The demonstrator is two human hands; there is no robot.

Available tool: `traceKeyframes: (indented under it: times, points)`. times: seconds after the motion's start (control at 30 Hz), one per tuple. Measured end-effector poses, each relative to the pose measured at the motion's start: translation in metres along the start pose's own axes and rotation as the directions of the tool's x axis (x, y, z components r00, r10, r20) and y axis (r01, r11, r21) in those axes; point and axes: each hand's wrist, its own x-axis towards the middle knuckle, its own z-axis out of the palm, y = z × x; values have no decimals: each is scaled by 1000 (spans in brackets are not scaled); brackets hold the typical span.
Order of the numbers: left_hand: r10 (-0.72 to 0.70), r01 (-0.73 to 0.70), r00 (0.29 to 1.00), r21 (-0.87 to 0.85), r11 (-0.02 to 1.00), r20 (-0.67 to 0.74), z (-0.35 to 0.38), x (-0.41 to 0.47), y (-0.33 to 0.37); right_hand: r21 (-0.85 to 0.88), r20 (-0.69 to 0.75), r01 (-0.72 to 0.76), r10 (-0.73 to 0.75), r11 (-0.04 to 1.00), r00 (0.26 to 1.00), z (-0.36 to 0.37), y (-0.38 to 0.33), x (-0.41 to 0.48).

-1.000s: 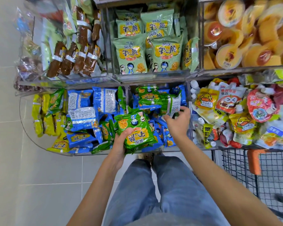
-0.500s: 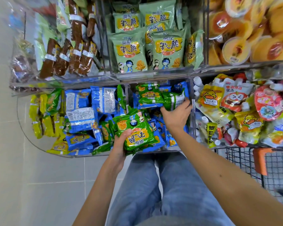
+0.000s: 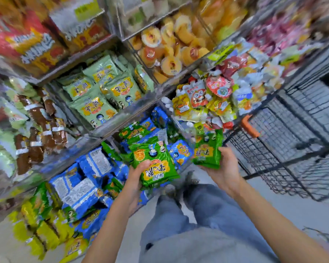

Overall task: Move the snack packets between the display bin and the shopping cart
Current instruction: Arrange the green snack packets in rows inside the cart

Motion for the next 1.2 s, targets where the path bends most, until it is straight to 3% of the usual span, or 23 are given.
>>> traceKeyframes:
  times: [0.13, 0.47, 0.67, 0.83, 0.93, 1.1, 1.2]
  points:
    - [12, -40, 987, 173, 984, 162, 48, 7, 7, 175, 55, 78, -89, 981, 994, -38, -14, -37]
    - [-200, -62, 883, 526, 848, 426, 229, 27, -19, 497, -183, 300, -240, 814, 953, -159, -72, -83]
    - [-185, -166, 839, 564, 809, 512, 337, 54, -43, 255, -434, 306, -175, 917, 884, -233, -130, -71]
    - [-214, -158, 845, 611, 776, 490, 406, 102, -58, -43, -559, 164, -160, 986, 814, -286, -168, -8]
    - [-277, -139, 843, 684, 716, 462, 438, 135, -70, -232, -720, -75, -119, 970, 683, -322, -163, 48]
    - [-336, -192, 810, 760, 621, 480, 464, 199, -97, -201, -812, -446, 107, 872, 574, -375, -118, 118]
    - [-377, -154, 808, 781, 606, 452, 468, 230, -111, -149, -849, -524, 164, 839, 503, -397, -93, 138]
